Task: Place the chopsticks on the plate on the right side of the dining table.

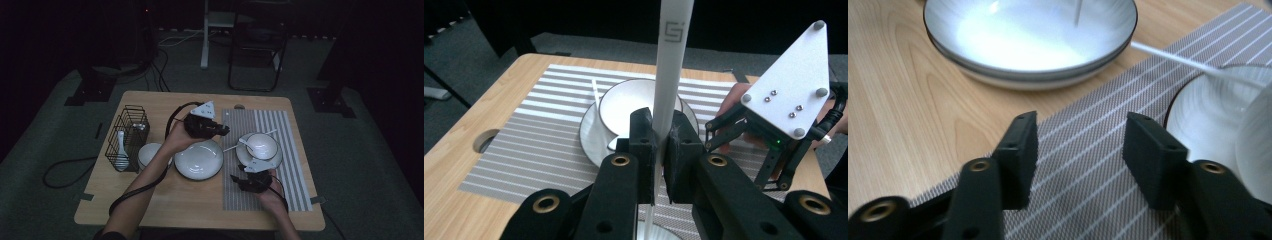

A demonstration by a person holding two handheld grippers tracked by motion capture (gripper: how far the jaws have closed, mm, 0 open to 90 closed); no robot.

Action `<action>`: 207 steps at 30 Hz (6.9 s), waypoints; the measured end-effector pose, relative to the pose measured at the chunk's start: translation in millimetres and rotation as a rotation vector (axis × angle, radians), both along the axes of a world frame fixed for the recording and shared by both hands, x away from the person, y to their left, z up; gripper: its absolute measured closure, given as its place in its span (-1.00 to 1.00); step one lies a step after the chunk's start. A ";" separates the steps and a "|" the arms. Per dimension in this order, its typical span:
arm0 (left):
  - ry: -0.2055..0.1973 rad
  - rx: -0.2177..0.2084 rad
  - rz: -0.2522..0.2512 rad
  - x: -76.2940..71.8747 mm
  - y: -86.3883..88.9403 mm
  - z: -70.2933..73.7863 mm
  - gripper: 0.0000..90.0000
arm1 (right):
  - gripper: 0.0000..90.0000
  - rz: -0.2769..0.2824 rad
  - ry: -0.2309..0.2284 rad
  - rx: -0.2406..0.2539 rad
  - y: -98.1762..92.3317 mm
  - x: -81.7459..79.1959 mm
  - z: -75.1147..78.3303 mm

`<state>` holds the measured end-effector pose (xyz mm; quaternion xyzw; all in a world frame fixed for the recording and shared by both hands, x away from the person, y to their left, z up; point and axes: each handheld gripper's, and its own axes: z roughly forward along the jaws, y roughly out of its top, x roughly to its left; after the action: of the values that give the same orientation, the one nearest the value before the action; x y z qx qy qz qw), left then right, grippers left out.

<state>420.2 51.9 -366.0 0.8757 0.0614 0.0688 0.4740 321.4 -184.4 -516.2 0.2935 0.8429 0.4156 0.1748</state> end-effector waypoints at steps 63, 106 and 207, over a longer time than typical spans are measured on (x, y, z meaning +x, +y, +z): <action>0.172 -0.059 -0.040 0.8 -24.8 -74.3 0.92 | 0.61 -0.004 0.001 0.193 23.6 17.9 20.3; 0.037 0.084 0.133 27.4 -20.9 -58.7 0.92 | -0.09 0.041 0.010 -0.044 -4.2 0.1 -6.1; 0.086 0.355 0.251 68.9 -94.9 -129.8 0.91 | -0.40 0.034 0.074 -0.062 -22.2 -13.3 -31.2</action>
<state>489.2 -43.0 -495.7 0.9330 0.1771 0.0995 0.2970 308.0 -206.6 -547.3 0.2888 0.8661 0.3811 0.1456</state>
